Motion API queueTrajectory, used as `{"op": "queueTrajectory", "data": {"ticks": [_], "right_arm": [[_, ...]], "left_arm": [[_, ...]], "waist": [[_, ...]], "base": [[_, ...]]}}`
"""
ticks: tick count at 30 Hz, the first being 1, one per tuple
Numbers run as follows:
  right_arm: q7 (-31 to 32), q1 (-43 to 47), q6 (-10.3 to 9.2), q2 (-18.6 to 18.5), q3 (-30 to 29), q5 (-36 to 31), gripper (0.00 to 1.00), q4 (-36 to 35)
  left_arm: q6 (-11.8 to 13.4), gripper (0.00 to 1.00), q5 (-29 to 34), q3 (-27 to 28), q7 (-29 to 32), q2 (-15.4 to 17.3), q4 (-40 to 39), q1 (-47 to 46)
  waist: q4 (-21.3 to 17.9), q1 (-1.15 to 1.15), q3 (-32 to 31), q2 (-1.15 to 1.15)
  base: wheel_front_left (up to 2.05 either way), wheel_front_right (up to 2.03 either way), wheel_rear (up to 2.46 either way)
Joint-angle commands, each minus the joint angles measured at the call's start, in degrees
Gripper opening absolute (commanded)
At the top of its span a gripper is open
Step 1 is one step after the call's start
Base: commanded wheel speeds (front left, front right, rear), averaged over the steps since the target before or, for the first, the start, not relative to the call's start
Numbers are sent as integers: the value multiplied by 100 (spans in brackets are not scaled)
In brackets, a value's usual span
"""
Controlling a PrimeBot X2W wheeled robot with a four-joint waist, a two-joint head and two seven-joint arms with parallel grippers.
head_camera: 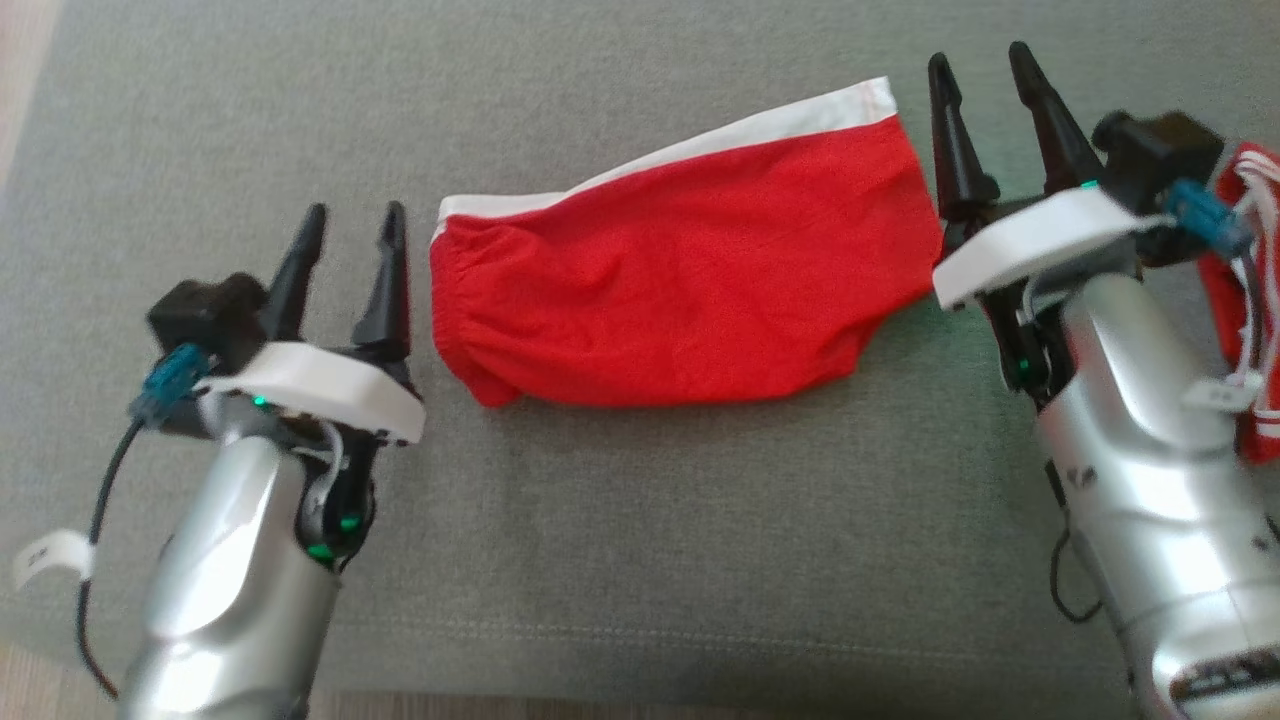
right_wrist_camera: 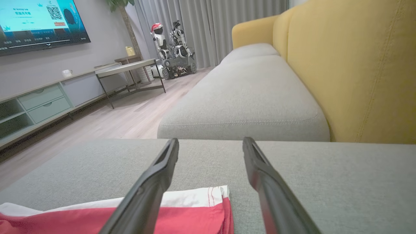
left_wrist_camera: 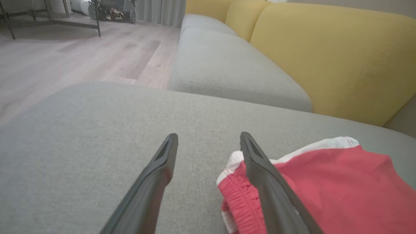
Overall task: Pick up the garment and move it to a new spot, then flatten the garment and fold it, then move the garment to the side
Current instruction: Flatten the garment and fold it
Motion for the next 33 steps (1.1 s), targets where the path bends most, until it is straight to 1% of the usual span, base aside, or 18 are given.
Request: {"op": "queueTrajectory", "data": {"ticks": [1,2,3,8,10,11,19,22,26,33], "right_arm": [[-79,204,-31,83,3,-185,100,-483],[-88,478,-31,108,-98,-362,100,-838],[-91,628,-31,116,-136,-455,100,-1030],[10,1484,-31,162,-393,-813,100,-1863],[142,1839,-31,201,-497,-892,100,-2218],[142,1839,-31,201,-497,-892,100,-2218],[796,3062,-31,349,-929,-1078,100,-3403],[999,3290,-31,396,-999,-1105,100,-3672],[1123,3420,-31,429,-1044,-1140,100,-3935],[1261,3509,-31,455,-1071,-1174,100,-4117]], "left_arm": [[109,100,151,301,-63,263,-457,36],[197,100,271,387,-67,310,-786,223],[242,100,338,420,-68,336,-938,332],[435,100,565,552,-69,452,-1503,901],[492,100,605,600,-70,486,-1626,1116],[492,100,605,600,-70,486,-1626,1116],[610,100,691,571,-64,542,-1824,1707],[639,100,689,545,-32,550,-1840,1805],[661,100,694,516,-4,564,-1857,1823],[682,100,680,489,8,586,-1862,1818]], "waist": [[-107,0,-140,0],[-153,0,-233,0],[-172,0,-280,0],[-243,0,-497,0],[-255,0,-586,0],[-255,0,-586,0],[-266,0,-869,0],[-273,0,-896,0],[-266,0,-899,0],[-265,0,-918,0]], "base": [[0,0,0],[0,0,0],[0,0,0],[0,0,0],[0,0,0],[0,0,0],[0,0,0],[0,0,0],[0,0,0],[0,0,0]]}}
